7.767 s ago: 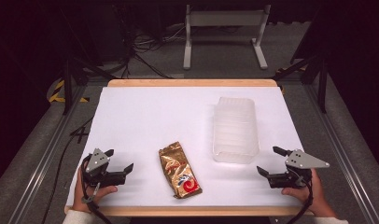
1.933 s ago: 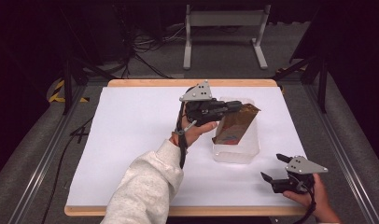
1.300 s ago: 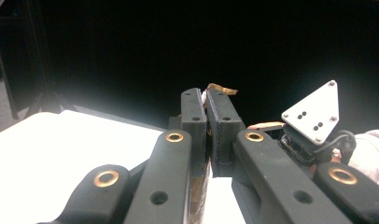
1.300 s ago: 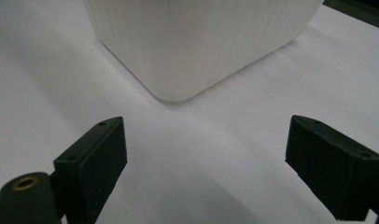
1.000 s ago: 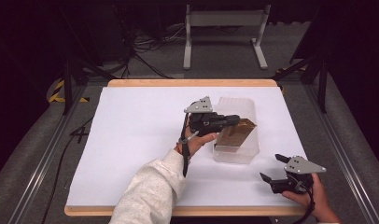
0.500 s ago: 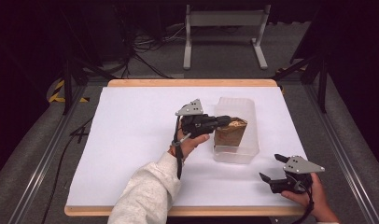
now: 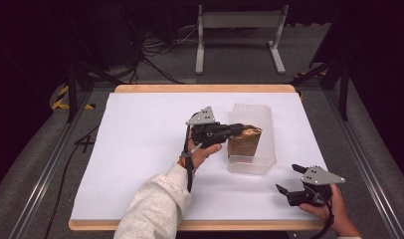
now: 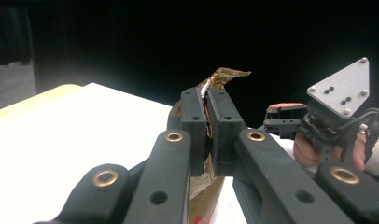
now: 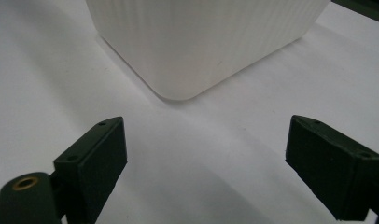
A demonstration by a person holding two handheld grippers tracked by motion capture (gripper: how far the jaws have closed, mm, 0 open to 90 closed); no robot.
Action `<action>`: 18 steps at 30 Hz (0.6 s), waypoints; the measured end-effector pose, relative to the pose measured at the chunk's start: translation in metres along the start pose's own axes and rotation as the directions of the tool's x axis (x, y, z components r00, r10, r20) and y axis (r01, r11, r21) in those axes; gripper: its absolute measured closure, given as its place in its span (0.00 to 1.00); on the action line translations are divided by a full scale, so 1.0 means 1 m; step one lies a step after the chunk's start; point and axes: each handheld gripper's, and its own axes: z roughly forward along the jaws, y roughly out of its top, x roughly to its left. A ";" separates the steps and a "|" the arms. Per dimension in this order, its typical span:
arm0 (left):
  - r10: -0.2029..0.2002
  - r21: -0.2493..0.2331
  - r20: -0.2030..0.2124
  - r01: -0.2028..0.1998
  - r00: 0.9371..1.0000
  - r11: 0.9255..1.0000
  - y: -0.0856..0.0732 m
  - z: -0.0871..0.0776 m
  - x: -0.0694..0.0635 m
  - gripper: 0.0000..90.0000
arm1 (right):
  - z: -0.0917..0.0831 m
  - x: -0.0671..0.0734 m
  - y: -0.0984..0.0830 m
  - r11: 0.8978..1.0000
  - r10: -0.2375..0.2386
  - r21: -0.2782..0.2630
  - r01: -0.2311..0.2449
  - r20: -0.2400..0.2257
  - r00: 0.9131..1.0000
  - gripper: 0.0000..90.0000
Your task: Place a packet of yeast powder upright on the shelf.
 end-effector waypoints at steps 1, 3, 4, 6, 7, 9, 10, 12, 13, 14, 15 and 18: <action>0.006 0.000 -0.003 -0.006 1.000 1.000 0.000 0.000 0.000 0.96 | 0.000 0.000 0.000 1.000 0.000 0.000 0.000 0.000 1.000 0.15; 0.011 0.001 -0.009 -0.011 1.000 1.000 0.000 -0.001 0.000 0.96 | 0.001 0.000 0.000 1.000 -0.001 0.002 0.001 0.001 1.000 0.15; 0.010 -0.002 -0.011 -0.010 1.000 1.000 0.000 0.000 0.000 0.96 | 0.001 0.000 0.000 1.000 0.001 0.001 -0.001 -0.001 1.000 0.15; 0.004 -0.004 -0.008 -0.004 1.000 1.000 -0.001 0.000 0.000 0.96 | 0.001 0.000 0.000 1.000 0.004 0.000 -0.004 -0.001 1.000 0.15; 0.005 -0.002 -0.009 -0.005 1.000 1.000 -0.001 -0.001 0.000 0.96 | 0.001 0.000 0.000 1.000 0.003 0.001 -0.003 -0.002 1.000 0.15; 0.005 0.000 -0.010 -0.005 1.000 1.000 0.000 -0.001 0.000 0.96 | 0.001 0.000 0.000 1.000 0.004 0.000 -0.004 -0.004 1.000 0.15; 0.006 0.001 -0.010 -0.006 1.000 1.000 0.000 -0.001 0.000 0.96 | 0.002 0.000 0.000 1.000 0.004 0.000 -0.004 -0.004 1.000 0.15; 0.009 0.001 -0.009 -0.009 1.000 1.000 0.000 -0.001 0.000 0.96 | 0.001 0.000 0.000 1.000 0.002 0.001 -0.002 -0.002 1.000 0.15; 0.010 0.004 -0.010 -0.010 1.000 1.000 0.000 -0.001 0.000 0.96 | 0.001 0.000 0.000 1.000 0.002 0.001 -0.002 -0.001 1.000 0.15; 0.018 0.011 -0.013 -0.017 1.000 1.000 0.001 -0.001 0.000 0.96 | 0.001 0.000 0.000 1.000 0.002 0.001 -0.002 -0.001 1.000 0.15; 0.019 0.016 -0.015 -0.019 1.000 1.000 0.002 -0.001 0.000 0.96 | 0.001 0.000 0.000 1.000 0.001 0.001 -0.001 -0.001 1.000 0.15; 0.059 0.049 -0.037 -0.057 0.998 0.997 0.006 -0.002 -0.003 0.96 | 0.001 0.000 0.000 1.000 -0.001 0.001 0.001 0.001 1.000 0.15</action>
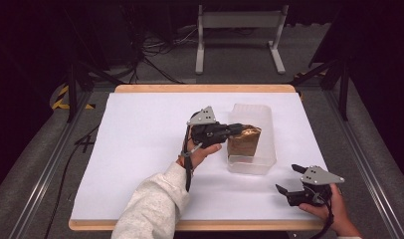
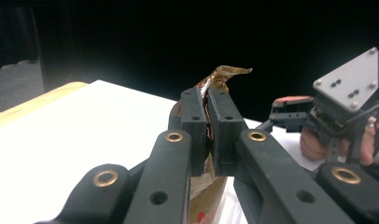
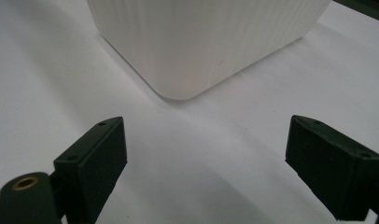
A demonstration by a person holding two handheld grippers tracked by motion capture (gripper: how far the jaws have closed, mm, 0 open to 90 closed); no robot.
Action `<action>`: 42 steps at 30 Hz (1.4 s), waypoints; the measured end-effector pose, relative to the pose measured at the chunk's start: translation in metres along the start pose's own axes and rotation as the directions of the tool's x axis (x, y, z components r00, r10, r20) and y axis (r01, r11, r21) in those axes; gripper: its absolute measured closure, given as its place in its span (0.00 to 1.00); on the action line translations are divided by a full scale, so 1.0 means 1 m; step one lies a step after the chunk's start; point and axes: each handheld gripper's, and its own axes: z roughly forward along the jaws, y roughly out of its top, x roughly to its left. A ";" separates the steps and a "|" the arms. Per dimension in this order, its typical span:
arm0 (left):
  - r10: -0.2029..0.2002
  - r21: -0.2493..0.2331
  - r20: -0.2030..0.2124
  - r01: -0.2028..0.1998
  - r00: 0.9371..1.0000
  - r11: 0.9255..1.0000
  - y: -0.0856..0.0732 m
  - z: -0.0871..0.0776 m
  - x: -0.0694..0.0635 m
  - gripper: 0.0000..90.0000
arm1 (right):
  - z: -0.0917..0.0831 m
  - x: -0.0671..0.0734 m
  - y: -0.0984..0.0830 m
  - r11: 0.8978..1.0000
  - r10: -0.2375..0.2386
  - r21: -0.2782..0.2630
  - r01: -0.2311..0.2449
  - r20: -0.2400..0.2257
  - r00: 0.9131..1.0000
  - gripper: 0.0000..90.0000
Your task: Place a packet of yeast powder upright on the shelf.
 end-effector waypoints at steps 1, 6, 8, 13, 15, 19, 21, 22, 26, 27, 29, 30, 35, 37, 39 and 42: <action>0.000 0.010 -0.003 0.000 1.000 1.000 0.001 0.000 -0.001 0.96 | 0.000 0.000 0.000 1.000 -0.002 0.000 0.002 0.000 1.000 0.15; 0.008 0.032 -0.010 -0.007 1.000 0.999 0.002 -0.004 -0.002 0.96 | 0.001 0.000 0.000 1.000 -0.003 0.001 0.003 -0.001 1.000 0.15; 0.001 0.031 -0.009 -0.001 1.000 1.000 0.002 -0.005 -0.002 0.94 | 0.000 0.000 0.000 1.000 -0.003 0.000 0.003 0.000 1.000 0.15; 0.042 0.058 -0.032 -0.040 0.999 0.998 0.006 -0.007 -0.004 0.90 | 0.000 0.000 0.000 1.000 -0.005 -0.001 0.005 -0.004 1.000 0.14; 0.045 0.068 -0.039 -0.043 0.998 0.997 0.008 -0.008 -0.005 0.89 | -0.001 0.001 0.001 1.000 -0.007 -0.007 0.007 -0.004 1.000 0.14; 0.083 0.107 -0.067 -0.075 0.994 0.991 0.013 -0.010 -0.006 0.86 | -0.001 0.001 0.001 1.000 -0.006 -0.010 0.006 -0.001 1.000 0.14; 0.095 0.117 -0.076 -0.086 0.993 0.989 0.017 -0.012 -0.008 0.83 | -0.002 0.001 0.001 1.000 -0.010 -0.013 0.010 0.001 1.000 0.14; 0.100 0.120 -0.081 -0.090 0.992 0.989 0.018 -0.013 -0.009 0.83 | -0.002 0.001 0.001 1.000 -0.011 -0.013 0.011 0.002 1.000 0.14; 0.143 0.157 -0.101 -0.126 0.985 0.980 0.025 -0.017 -0.013 0.80 | -0.003 0.002 0.002 1.000 -0.016 -0.017 0.016 0.003 1.000 0.14; 0.159 0.172 -0.110 -0.139 0.981 0.975 0.026 -0.019 -0.014 0.79 | -0.003 0.002 0.003 1.000 -0.017 -0.017 0.017 0.004 1.000 0.14; 0.173 0.186 -0.120 -0.149 0.978 0.971 0.027 -0.021 -0.016 0.77 | -0.003 0.002 0.003 1.000 -0.018 -0.018 0.018 0.005 1.000 0.14; 0.175 0.193 -0.131 -0.148 0.976 0.970 0.028 -0.022 -0.016 0.74 | -0.003 0.002 0.003 1.000 -0.018 -0.019 0.018 0.005 1.000 0.14; 0.203 0.222 -0.173 -0.163 0.964 0.961 0.028 -0.026 -0.019 0.61 | -0.003 0.003 0.003 1.000 -0.020 -0.016 0.020 0.003 1.000 0.14; 0.208 0.239 -0.204 -0.158 0.957 0.958 0.029 -0.027 -0.020 0.53 | -0.003 0.003 0.003 1.000 -0.019 -0.016 0.020 0.002 1.000 0.14; 0.211 0.250 -0.221 -0.153 0.952 0.956 0.029 -0.028 -0.020 0.47 | -0.003 0.003 0.003 1.000 -0.020 -0.015 0.020 0.003 1.000 0.14; 0.219 0.271 -0.237 -0.152 0.946 0.951 0.029 -0.030 -0.021 0.40 | -0.002 0.003 0.003 1.000 -0.020 -0.013 0.020 0.002 1.000 0.14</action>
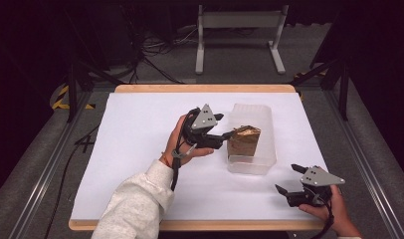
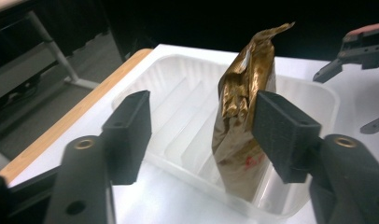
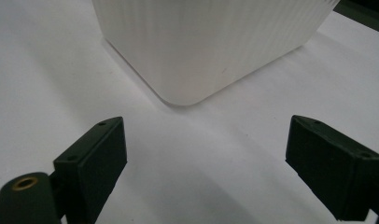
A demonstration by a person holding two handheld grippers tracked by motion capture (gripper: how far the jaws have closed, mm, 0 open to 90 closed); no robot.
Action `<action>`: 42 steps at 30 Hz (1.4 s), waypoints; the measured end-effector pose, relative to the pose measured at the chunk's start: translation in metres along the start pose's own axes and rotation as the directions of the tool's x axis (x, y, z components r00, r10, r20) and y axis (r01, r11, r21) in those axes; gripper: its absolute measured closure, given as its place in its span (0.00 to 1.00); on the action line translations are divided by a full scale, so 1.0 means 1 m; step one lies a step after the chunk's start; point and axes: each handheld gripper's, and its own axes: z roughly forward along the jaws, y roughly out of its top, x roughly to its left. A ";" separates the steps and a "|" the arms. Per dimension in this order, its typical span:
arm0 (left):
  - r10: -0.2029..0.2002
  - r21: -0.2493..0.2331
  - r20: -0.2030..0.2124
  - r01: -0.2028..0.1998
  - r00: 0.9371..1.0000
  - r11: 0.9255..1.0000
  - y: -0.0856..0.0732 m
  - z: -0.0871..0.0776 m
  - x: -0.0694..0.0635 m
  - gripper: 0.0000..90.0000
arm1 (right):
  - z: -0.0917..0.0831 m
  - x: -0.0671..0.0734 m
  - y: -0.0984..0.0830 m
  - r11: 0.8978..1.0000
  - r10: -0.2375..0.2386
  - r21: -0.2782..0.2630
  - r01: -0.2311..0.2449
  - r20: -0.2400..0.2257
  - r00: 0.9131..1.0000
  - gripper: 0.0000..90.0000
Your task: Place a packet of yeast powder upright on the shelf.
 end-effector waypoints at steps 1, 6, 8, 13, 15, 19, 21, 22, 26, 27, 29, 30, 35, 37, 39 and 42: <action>0.002 0.006 -0.006 -0.002 1.000 1.000 0.000 0.000 0.000 0.39 | 0.000 0.000 0.000 1.000 0.000 0.000 0.000 0.000 1.000 0.14; 0.004 0.034 -0.027 -0.003 1.000 0.999 -0.002 -0.002 -0.001 0.31 | 0.000 0.000 0.000 1.000 -0.003 0.001 0.003 -0.001 1.000 0.14; 0.023 0.060 -0.040 -0.021 0.999 0.998 -0.002 -0.003 -0.003 0.29 | 0.001 0.000 0.000 1.000 -0.004 0.002 0.004 0.000 1.000 0.14; 0.065 0.108 -0.055 -0.059 0.996 0.992 -0.004 -0.006 -0.008 0.25 | 0.000 0.000 0.000 1.000 -0.004 0.002 0.004 0.004 1.000 0.14; 0.076 0.113 -0.053 -0.069 0.996 0.991 -0.006 -0.008 -0.008 0.23 | 0.001 0.000 0.000 1.000 -0.004 0.002 0.004 0.003 1.000 0.15; 0.064 0.087 -0.039 -0.061 0.997 0.994 -0.010 -0.017 -0.008 0.21 | 0.001 0.000 0.000 1.000 -0.008 0.004 0.008 0.000 1.000 0.14; 0.076 0.098 -0.055 -0.070 0.996 0.993 -0.012 -0.021 -0.008 0.21 | 0.001 0.000 0.000 1.000 -0.005 0.006 0.005 0.000 1.000 0.14; 0.070 0.099 -0.055 -0.064 0.996 0.993 -0.014 -0.023 -0.008 0.21 | 0.001 0.000 0.000 1.000 -0.005 0.005 0.005 0.000 1.000 0.15; 0.077 0.127 -0.072 -0.068 0.994 0.990 -0.022 -0.030 -0.005 0.20 | 0.002 0.001 0.000 1.000 -0.005 0.003 0.005 -0.004 1.000 0.14; 0.077 0.132 -0.076 -0.066 0.994 0.989 -0.024 -0.032 -0.005 0.20 | 0.002 0.001 0.000 1.000 -0.006 0.005 0.006 -0.004 1.000 0.14; 0.077 0.139 -0.086 -0.065 0.993 0.988 -0.029 -0.036 -0.003 0.20 | 0.002 0.001 0.000 1.000 -0.008 0.009 0.008 -0.006 1.000 0.15; 0.067 0.143 -0.089 -0.054 0.994 0.988 -0.031 -0.038 -0.002 0.20 | 0.003 0.001 0.000 1.000 -0.007 0.009 0.007 -0.005 1.000 0.15; 0.053 0.156 -0.109 -0.036 0.993 0.987 -0.043 -0.047 0.002 0.19 | 0.003 0.001 0.001 1.000 -0.004 0.008 0.004 -0.004 1.000 0.15; 0.047 0.155 -0.111 -0.030 0.993 0.987 -0.046 -0.049 0.003 0.19 | 0.003 0.001 0.001 1.000 -0.004 0.008 0.004 -0.005 1.000 0.15; 0.042 0.169 -0.124 -0.021 0.991 0.985 -0.052 -0.053 0.005 0.19 | 0.003 0.001 0.001 1.000 -0.002 0.007 0.002 -0.005 1.000 0.15; 0.033 0.165 -0.130 -0.011 0.991 0.986 -0.058 -0.057 0.005 0.19 | 0.003 0.001 0.001 1.000 -0.003 0.008 0.003 -0.003 1.000 0.15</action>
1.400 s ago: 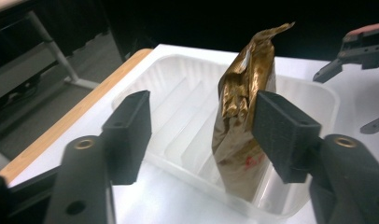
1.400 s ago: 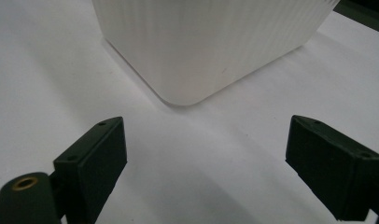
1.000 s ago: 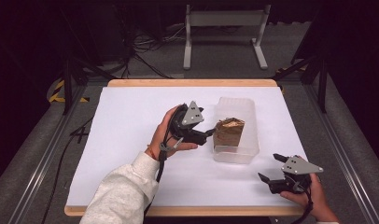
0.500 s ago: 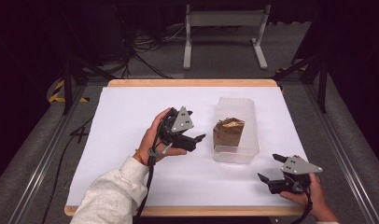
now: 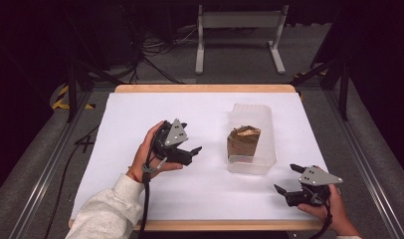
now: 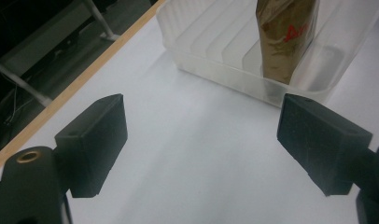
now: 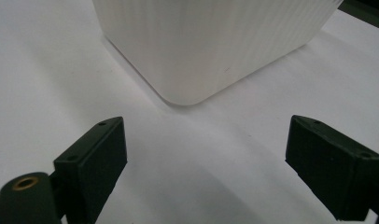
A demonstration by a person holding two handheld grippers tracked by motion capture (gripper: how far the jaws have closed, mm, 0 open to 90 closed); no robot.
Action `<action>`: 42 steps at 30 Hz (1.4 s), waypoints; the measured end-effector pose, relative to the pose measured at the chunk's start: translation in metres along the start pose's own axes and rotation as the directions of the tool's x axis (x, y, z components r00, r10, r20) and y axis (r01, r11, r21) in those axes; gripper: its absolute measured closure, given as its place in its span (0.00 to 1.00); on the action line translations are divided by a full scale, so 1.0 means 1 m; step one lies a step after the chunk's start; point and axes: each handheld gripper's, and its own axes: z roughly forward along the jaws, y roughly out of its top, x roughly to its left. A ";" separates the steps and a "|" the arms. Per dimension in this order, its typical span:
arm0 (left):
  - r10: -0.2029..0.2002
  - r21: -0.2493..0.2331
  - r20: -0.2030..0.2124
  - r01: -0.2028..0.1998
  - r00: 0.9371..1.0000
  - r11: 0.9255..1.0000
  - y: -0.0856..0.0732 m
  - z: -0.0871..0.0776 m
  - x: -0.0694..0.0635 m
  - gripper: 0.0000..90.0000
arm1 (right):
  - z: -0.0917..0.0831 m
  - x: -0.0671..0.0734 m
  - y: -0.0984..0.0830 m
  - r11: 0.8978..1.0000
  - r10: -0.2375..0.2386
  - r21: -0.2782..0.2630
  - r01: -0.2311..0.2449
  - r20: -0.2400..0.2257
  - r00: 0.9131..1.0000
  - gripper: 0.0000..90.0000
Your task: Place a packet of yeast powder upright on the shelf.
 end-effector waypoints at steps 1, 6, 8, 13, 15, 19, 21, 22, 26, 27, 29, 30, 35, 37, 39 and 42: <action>-0.003 0.002 -0.004 0.003 1.000 1.000 -0.003 -0.001 0.000 0.19 | 0.000 0.000 0.000 1.000 0.000 0.000 0.000 0.000 1.000 0.15; -0.020 0.025 -0.014 0.020 1.000 0.999 -0.016 -0.003 0.000 0.18 | 0.000 0.000 0.000 1.000 -0.003 0.003 0.003 -0.003 1.000 0.15; -0.023 0.035 -0.018 0.024 1.000 0.999 -0.021 -0.003 0.000 0.18 | 0.001 0.000 0.000 1.000 -0.003 0.003 0.003 -0.003 1.000 0.15; -0.018 0.060 -0.028 0.019 0.999 0.998 -0.030 -0.002 0.000 0.17 | 0.001 0.001 0.001 1.000 -0.003 0.002 0.003 -0.005 1.000 0.15; -0.012 0.069 -0.035 0.014 0.999 0.998 -0.033 -0.002 0.000 0.17 | 0.001 0.001 0.000 1.000 -0.007 0.002 0.007 -0.004 1.000 0.15; -0.021 0.090 -0.047 0.025 0.999 0.996 -0.044 -0.004 0.000 0.17 | 0.001 0.000 0.000 1.000 -0.005 0.003 0.005 -0.005 1.000 0.15; -0.022 0.090 -0.047 0.026 0.999 0.996 -0.048 -0.006 0.002 0.18 | 0.001 0.000 0.000 1.000 -0.005 0.002 0.005 -0.006 1.000 0.15; -0.023 0.095 -0.051 0.027 0.998 0.995 -0.049 -0.007 0.002 0.18 | 0.001 0.000 0.001 1.000 -0.008 0.002 0.008 -0.006 1.000 0.15; -0.024 0.115 -0.057 0.030 0.998 0.993 -0.056 -0.011 0.002 0.16 | 0.002 0.001 0.001 1.000 -0.008 0.001 0.008 -0.004 1.000 0.15; -0.026 0.120 -0.062 0.033 0.998 0.992 -0.059 -0.012 0.003 0.16 | 0.002 0.001 0.001 1.000 -0.009 0.002 0.009 -0.005 1.000 0.15; -0.041 0.122 -0.069 0.050 0.997 0.991 -0.065 -0.015 0.003 0.16 | 0.002 0.001 0.001 1.000 -0.008 0.002 0.008 -0.004 1.000 0.15; -0.041 0.122 -0.069 0.050 0.997 0.991 -0.065 -0.015 0.003 0.16 | 0.002 0.001 0.001 1.000 -0.008 0.002 0.008 -0.004 1.000 0.15; -0.060 0.145 -0.086 0.072 0.994 0.987 -0.083 -0.023 0.006 0.16 | 0.002 0.001 0.001 1.000 -0.008 0.003 0.008 -0.004 1.000 0.15; -0.063 0.152 -0.095 0.077 0.994 0.985 -0.088 -0.026 0.006 0.16 | 0.003 0.001 0.001 1.000 -0.008 0.004 0.008 -0.005 1.000 0.15; -0.070 0.156 -0.099 0.085 0.993 0.984 -0.092 -0.028 0.007 0.16 | 0.003 0.001 0.001 1.000 -0.010 0.005 0.010 -0.005 1.000 0.15; -0.094 0.157 -0.110 0.111 0.990 0.981 -0.100 -0.033 0.007 0.15 | 0.003 0.001 0.002 1.000 -0.009 0.005 0.009 -0.005 1.000 0.15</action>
